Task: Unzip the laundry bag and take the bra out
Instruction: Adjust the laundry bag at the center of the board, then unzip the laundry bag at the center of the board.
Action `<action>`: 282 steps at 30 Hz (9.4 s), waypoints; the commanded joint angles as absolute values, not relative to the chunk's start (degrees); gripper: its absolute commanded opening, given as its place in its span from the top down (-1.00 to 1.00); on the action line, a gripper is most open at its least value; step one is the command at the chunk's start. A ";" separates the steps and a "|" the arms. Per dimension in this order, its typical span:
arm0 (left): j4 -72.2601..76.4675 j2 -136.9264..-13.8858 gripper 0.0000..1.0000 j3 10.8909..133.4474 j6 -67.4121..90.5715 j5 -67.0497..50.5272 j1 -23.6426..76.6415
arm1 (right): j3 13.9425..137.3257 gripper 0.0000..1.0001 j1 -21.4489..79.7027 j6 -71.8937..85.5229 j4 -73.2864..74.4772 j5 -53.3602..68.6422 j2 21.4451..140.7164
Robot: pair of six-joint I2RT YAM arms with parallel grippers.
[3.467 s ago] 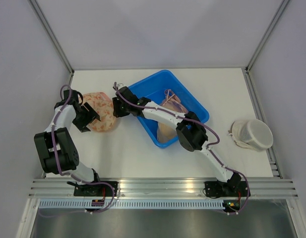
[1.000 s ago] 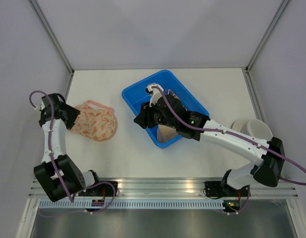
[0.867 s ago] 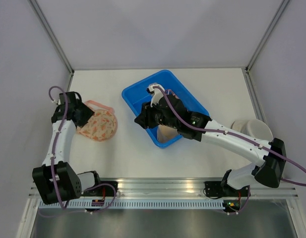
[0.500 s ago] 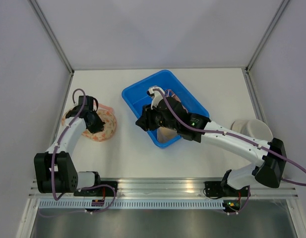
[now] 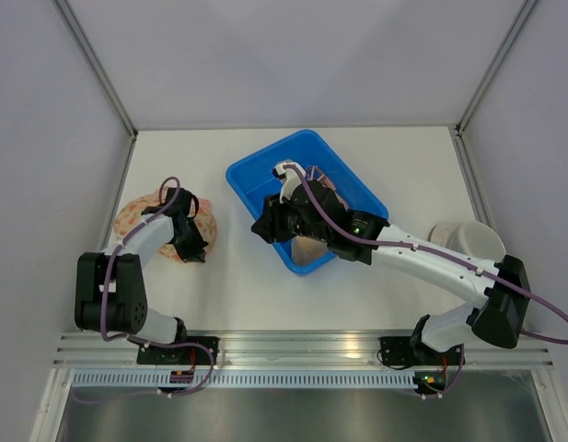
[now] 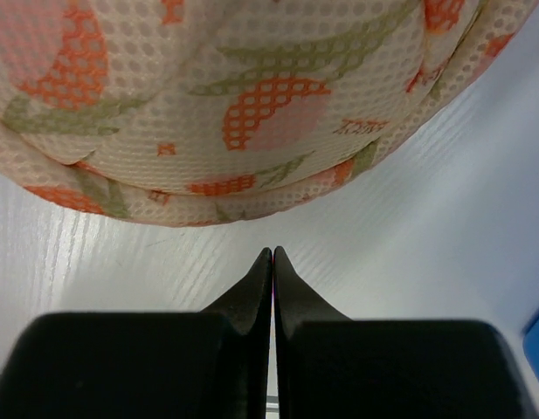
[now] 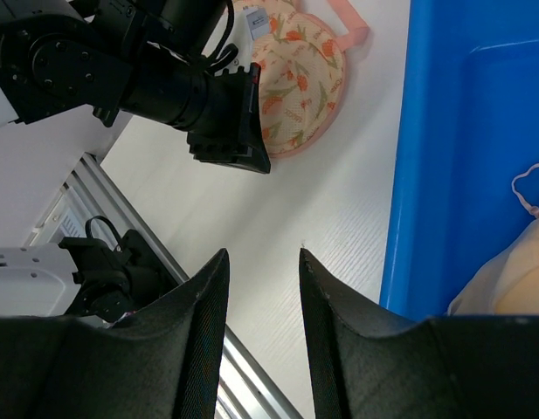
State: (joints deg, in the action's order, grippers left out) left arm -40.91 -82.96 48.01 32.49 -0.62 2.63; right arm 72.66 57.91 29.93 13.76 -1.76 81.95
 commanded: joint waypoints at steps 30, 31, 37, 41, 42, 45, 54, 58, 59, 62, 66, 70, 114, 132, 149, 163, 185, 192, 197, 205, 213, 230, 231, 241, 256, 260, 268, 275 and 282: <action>-36.56 -112.77 0.95 84.18 30.06 0.26 1.32 | 72.07 0.13 56.87 26.37 13.01 -8.61 83.58; -37.17 -112.24 0.95 84.90 30.23 0.52 1.06 | 72.16 0.13 56.78 26.19 13.09 -8.61 83.58; -39.20 -106.62 0.94 84.99 29.36 2.72 -6.49 | 72.16 0.13 56.51 26.63 12.04 -7.65 83.85; -41.39 -104.68 0.95 80.26 27.78 5.09 -12.38 | 73.30 0.13 56.51 27.16 12.57 -6.60 84.46; -41.74 -104.50 0.96 79.29 27.51 5.62 -14.39 | 73.39 0.13 56.51 27.16 12.48 -6.33 84.29; -42.27 -103.80 0.96 75.51 26.63 6.67 -16.08 | 72.95 0.12 56.51 27.77 11.60 -6.15 83.94; -41.84 -105.12 0.96 70.76 26.54 4.41 -15.91 | 72.95 0.12 56.51 28.56 11.34 -5.36 83.32; -40.26 -104.77 0.96 68.73 27.86 0.45 -14.94 | 73.04 0.12 56.51 28.83 11.34 -5.45 83.15; -39.04 -104.85 0.96 68.38 27.86 -2.08 -14.42 | 73.04 0.12 56.51 28.74 11.34 -5.45 82.97; -37.97 -105.99 0.96 69.17 28.48 -4.47 -13.10 | 72.77 0.12 56.60 28.57 11.34 -5.62 82.44; -35.60 -109.24 0.96 71.36 28.92 -7.65 -10.73 | 72.33 0.12 56.51 27.69 12.30 -7.20 81.56; -34.98 -112.40 0.95 76.09 29.53 -9.05 -8.18 | 72.07 0.12 56.51 27.07 13.01 -8.61 81.04; -29.80 -106.08 -0.14 62.50 35.16 -14.50 -42.45 | 68.82 0.07 56.43 25.49 11.52 -8.53 80.07; -27.25 -103.46 -0.03 57.31 37.26 -11.78 -34.81 | 69.79 0.07 56.43 25.31 12.13 -8.61 79.37; -26.01 -94.84 0.00 48.43 41.04 -10.72 -23.20 | 76.81 -0.03 56.43 37.08 16.26 -12.04 84.28; -29.44 -90.89 -0.25 50.80 39.73 -2.82 -23.38 | 77.78 -0.11 56.51 41.48 14.68 -11.16 85.43; -32.08 -94.04 -0.29 56.42 32.34 -3.07 -25.14 | 75.94 -0.11 57.57 43.24 11.51 -7.82 85.34; -29.45 -96.06 -0.08 55.55 34.27 -7.72 -25.22 | 78.84 -0.20 57.57 48.85 14.77 -13.09 87.18; -29.18 -96.77 0.46 54.23 35.50 -8.26 -25.22 | 78.49 -0.28 57.66 54.84 14.86 -12.48 88.94; -29.00 -95.98 0.96 53.00 38.05 -12.12 -25.58 | 81.11 -0.36 57.66 57.56 15.46 -12.66 92.37; -28.74 -89.21 0.96 51.77 39.37 -16.16 -26.63 | 89.38 -0.34 58.53 64.33 17.85 -12.22 101.15; -26.02 -86.49 0.96 49.75 38.06 -22.85 -26.54 | 109.77 -0.31 59.41 67.41 17.14 -13.18 124.97; -26.10 -86.48 0.96 49.83 37.80 -22.76 -26.46 | 110.12 -0.31 59.50 67.33 16.79 -13.44 125.76; -25.84 -84.03 0.96 49.75 38.84 -24.87 -26.54 | 113.38 -0.31 59.33 65.39 13.37 -14.42 133.58; -25.84 -82.27 0.96 48.87 38.59 -25.05 -26.46 | 116.10 -0.30 59.41 68.82 9.06 -12.48 140.27; -26.01 -81.39 0.96 48.08 38.15 -24.26 -26.54 | 117.07 -0.30 59.33 69.87 7.65 -11.96 141.68; -27.07 -80.51 0.96 48.34 37.35 -22.41 -26.98 | 120.15 -0.27 59.33 69.96 8.44 -11.34 144.14; -27.16 -78.84 0.96 48.25 36.65 -21.27 -27.07 | 120.76 -0.14 59.41 71.02 8.35 -10.72 145.28; -27.25 -78.40 0.96 48.43 36.91 -22.06 -26.98 | 121.46 0.51 59.41 70.23 9.05 -11.77 144.84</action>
State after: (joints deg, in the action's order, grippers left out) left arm -27.35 -80.07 48.14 37.69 -22.48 -26.68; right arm 119.22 59.00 69.04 8.58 -12.51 143.35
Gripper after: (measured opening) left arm 0.026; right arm 0.304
